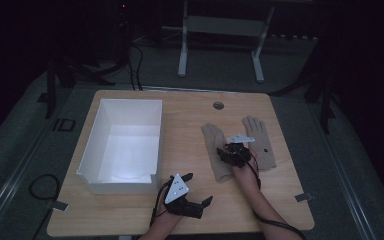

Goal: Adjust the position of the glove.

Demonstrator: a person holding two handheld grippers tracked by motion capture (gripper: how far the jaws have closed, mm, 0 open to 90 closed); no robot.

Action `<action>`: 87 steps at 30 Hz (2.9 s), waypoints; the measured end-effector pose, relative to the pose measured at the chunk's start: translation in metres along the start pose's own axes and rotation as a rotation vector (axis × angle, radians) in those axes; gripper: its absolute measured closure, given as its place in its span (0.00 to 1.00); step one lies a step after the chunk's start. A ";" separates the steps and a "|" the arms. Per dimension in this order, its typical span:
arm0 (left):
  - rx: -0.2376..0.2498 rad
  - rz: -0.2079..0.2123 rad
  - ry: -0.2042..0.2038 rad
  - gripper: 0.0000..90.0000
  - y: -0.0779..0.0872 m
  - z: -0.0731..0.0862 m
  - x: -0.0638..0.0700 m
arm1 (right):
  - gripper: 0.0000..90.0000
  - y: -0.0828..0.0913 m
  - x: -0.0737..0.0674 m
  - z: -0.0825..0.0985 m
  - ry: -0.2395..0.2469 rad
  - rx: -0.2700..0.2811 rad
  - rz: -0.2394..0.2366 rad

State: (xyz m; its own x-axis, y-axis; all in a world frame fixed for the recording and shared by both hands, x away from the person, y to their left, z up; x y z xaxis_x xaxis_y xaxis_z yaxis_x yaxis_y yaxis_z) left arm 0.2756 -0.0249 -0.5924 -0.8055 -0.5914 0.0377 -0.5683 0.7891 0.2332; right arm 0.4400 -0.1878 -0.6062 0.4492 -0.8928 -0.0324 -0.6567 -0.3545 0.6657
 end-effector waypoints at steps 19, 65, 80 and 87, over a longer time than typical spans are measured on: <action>-0.001 -0.001 0.001 0.00 0.000 0.000 0.000 | 0.87 0.072 -0.015 -0.026 -0.162 0.158 0.031; 0.007 0.017 -0.005 0.00 -0.001 -0.001 0.002 | 0.54 0.078 0.023 -0.006 -0.041 0.125 0.019; 0.005 0.015 0.003 0.00 -0.001 0.000 0.001 | 0.55 0.080 0.116 -0.022 -0.141 0.135 0.124; 0.006 0.013 0.009 0.00 -0.001 0.000 0.001 | 0.56 0.061 0.133 -0.015 -0.202 0.099 0.125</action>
State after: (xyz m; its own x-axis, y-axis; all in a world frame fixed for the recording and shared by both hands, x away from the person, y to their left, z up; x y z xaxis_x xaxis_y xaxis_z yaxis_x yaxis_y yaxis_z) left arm 0.2759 -0.0263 -0.5922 -0.8112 -0.5827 0.0493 -0.5590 0.7975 0.2271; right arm 0.4687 -0.3245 -0.5587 0.2375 -0.9652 -0.1098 -0.7601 -0.2550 0.5977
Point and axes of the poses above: each handheld gripper's, and its own axes: y roughly backward along the jaws, z roughly out of its underside, x roughly to its right, the point moved 6 cm from there along -y, roughly forward along the jaws, and after that the axes turned 7 degrees about -y, right-handed, at the moved point
